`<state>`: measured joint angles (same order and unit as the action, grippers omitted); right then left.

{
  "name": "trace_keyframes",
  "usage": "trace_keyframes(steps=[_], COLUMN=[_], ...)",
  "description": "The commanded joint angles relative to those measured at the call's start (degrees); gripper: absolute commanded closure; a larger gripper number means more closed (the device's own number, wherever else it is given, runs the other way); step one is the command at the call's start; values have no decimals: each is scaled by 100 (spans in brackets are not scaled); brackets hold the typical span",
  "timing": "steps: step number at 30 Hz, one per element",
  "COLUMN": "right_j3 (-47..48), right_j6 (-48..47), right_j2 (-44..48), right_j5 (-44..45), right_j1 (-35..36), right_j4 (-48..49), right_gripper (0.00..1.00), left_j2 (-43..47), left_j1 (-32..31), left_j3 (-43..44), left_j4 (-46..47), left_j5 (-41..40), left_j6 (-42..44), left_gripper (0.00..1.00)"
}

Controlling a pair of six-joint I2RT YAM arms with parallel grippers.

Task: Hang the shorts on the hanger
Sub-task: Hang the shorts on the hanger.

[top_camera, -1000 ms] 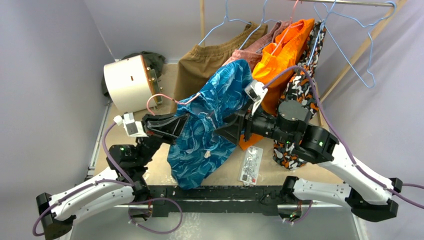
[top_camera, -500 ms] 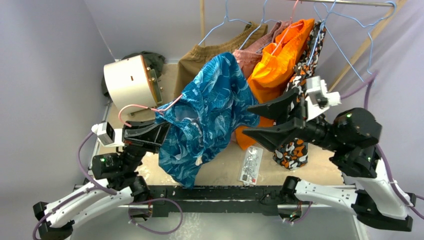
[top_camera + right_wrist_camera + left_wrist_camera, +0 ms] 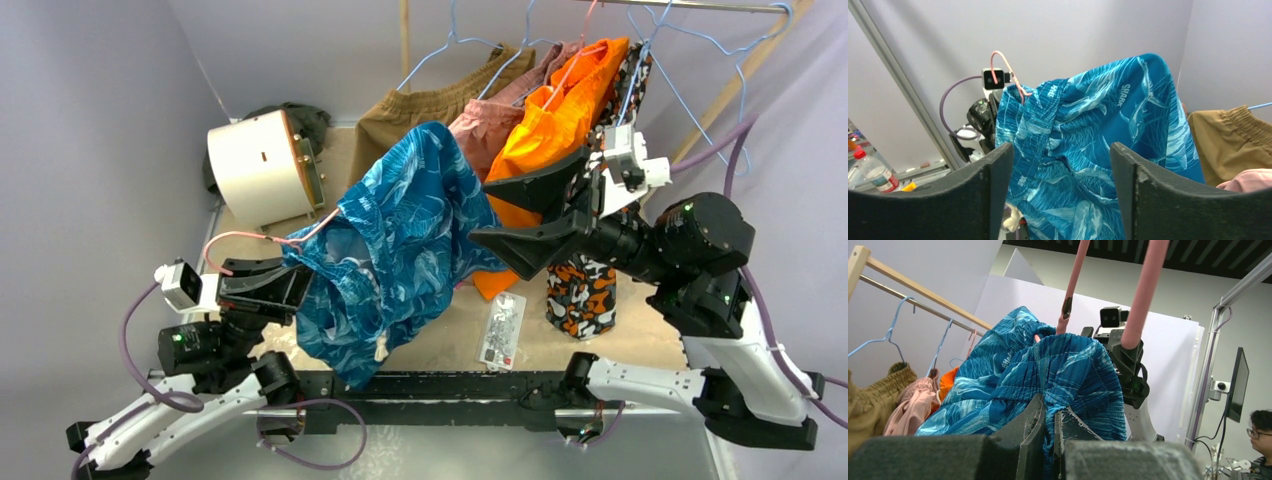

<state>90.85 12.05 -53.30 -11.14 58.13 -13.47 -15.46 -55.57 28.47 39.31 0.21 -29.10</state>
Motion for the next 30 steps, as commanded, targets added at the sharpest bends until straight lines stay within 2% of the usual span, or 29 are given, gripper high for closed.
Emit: trace_keyframes(steps=[1, 7, 14, 22, 30], right_j3=[197, 220, 676, 559, 526], right_j6=[191, 308, 285, 242, 181], right_j2=[-157, -482, -1021, -1147, -1238], right_j5=[-267, -80, 305, 801, 1145], right_j1=[31, 29, 33, 34, 41], right_j4=[-104, -272, -703, -953, -1091], right_gripper=[23, 22, 30, 34, 36], left_j2=[108, -134, -580, -887, -1272], left_j1=[2, 2, 4, 2, 2], left_j3=[201, 292, 473, 473, 564], left_j4=[-74, -17, -62, 58, 313], left_j5=[-226, -196, -335, -657, -505], left_j6=[145, 211, 363, 562, 525], left_gripper=[100, 100, 100, 100, 100])
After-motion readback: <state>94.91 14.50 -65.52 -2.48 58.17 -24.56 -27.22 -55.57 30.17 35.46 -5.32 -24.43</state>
